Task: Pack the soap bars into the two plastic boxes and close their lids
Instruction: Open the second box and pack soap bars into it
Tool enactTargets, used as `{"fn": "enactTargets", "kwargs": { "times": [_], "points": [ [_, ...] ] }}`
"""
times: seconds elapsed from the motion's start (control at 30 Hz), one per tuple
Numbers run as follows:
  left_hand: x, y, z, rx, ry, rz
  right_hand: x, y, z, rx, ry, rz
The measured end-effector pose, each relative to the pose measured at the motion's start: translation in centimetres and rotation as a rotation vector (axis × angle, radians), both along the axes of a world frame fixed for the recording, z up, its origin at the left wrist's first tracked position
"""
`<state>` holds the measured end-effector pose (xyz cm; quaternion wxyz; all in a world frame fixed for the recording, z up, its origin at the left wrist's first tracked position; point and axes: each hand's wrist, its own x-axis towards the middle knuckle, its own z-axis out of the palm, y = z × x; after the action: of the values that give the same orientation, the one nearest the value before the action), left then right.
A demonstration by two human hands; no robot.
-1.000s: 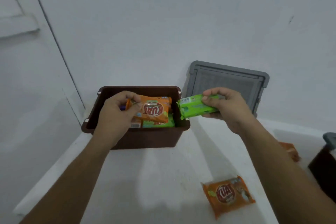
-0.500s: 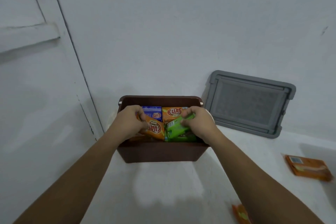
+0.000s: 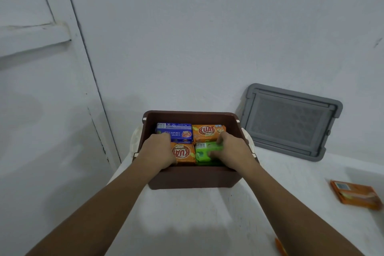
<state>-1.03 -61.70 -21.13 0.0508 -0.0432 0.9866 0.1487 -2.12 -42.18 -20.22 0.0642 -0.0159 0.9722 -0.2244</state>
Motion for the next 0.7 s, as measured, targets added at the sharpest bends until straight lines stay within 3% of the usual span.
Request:
{"fn": "enactTargets", "kwargs": {
  "times": [0.57,0.7],
  "points": [
    [-0.7,-0.3,0.0,-0.100,-0.046,-0.055,0.0,0.2,0.6,0.120,-0.067,0.091],
    [0.1,-0.1,0.0,-0.104,-0.044,-0.037,0.9,0.9,0.8,0.032,-0.041,0.073]
  ]
}}
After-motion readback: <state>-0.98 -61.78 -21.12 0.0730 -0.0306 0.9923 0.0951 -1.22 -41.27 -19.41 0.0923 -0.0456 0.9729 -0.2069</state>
